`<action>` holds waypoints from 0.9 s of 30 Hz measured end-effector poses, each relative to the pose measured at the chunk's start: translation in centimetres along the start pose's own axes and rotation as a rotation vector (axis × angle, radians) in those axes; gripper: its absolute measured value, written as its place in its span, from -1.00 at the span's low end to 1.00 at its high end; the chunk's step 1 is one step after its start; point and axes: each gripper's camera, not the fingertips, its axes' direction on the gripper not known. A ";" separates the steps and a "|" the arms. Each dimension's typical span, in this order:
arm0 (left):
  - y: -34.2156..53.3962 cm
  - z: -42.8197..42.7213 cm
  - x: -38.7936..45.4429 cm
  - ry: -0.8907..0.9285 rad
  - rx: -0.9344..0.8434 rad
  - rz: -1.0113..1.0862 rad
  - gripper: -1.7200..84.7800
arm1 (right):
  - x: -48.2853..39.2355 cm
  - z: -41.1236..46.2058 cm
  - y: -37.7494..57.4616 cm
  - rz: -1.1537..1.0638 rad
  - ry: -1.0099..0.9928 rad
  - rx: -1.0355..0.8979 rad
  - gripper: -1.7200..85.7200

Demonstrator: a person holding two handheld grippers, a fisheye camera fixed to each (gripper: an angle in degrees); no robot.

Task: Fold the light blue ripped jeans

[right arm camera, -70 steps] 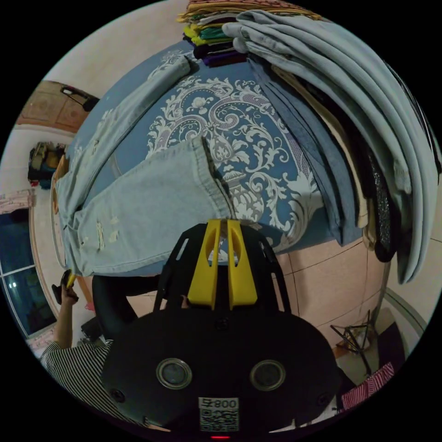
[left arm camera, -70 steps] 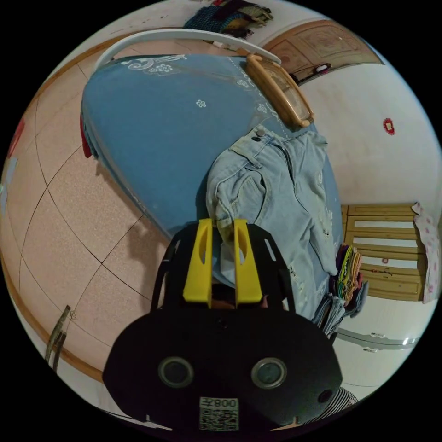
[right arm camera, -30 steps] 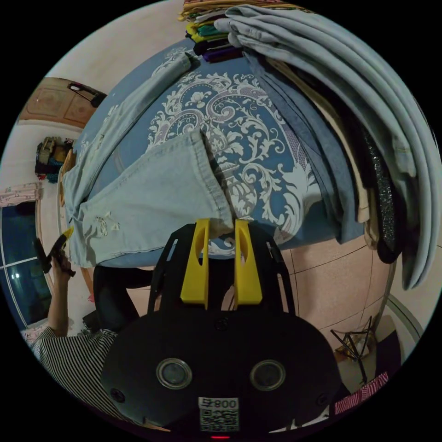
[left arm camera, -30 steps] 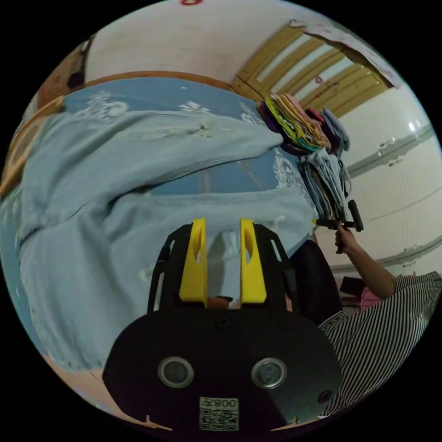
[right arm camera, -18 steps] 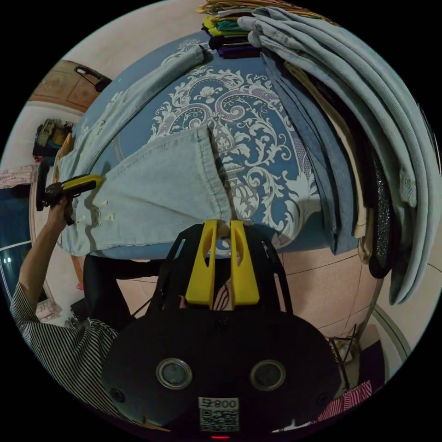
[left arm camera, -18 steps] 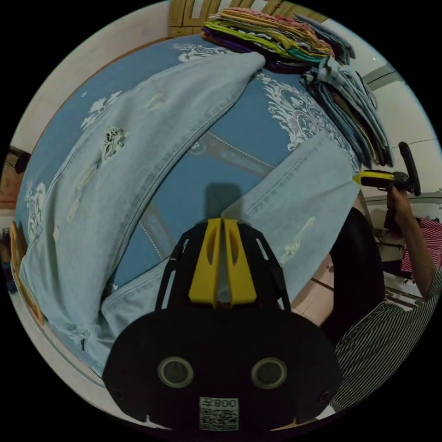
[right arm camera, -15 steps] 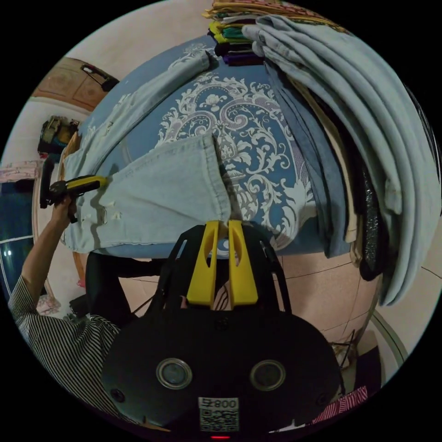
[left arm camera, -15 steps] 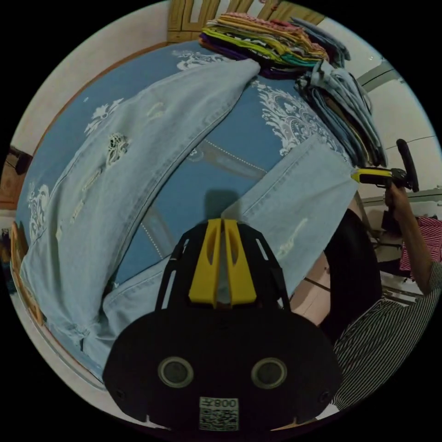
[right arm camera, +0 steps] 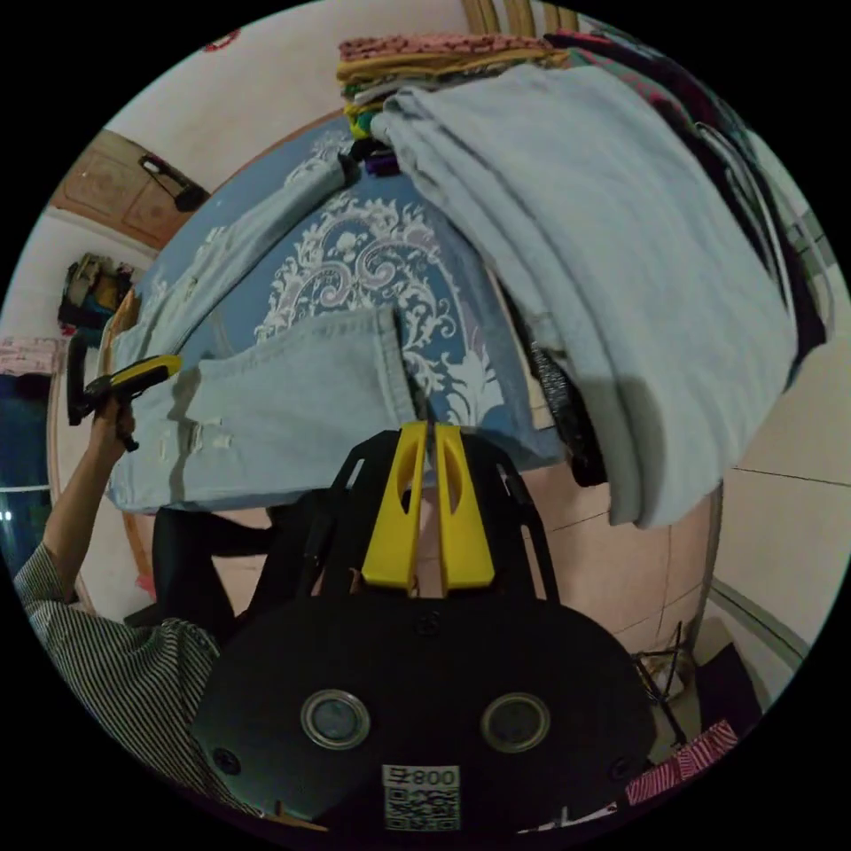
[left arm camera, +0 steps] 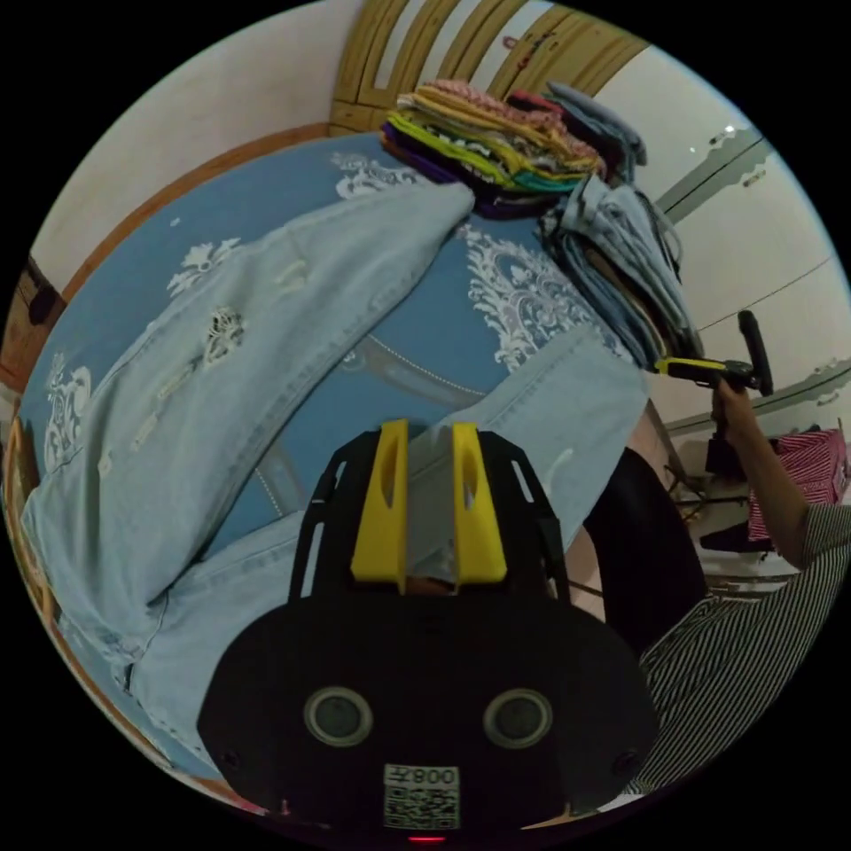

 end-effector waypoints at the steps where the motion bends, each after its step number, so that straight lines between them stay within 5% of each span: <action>1: -0.6 0.2 -1.2 -0.030 0.013 -0.017 -0.76 | -0.5 -0.5 -0.4 0.007 -0.003 0.026 -0.89; 6: -5.5 3.3 -4.0 -0.088 -0.025 0.000 -0.72 | -4.7 -1.3 -4.3 -0.066 -0.156 0.071 -0.89; 18: -12.7 9.2 -8.2 -0.215 -0.094 0.108 -0.82 | -17.7 0.8 -25.5 -0.265 -0.082 0.154 -0.75; 27: -12.8 5.3 -13.9 -0.008 0.019 0.001 -0.91 | -24.2 3.4 -34.4 -0.322 -0.062 0.203 -0.70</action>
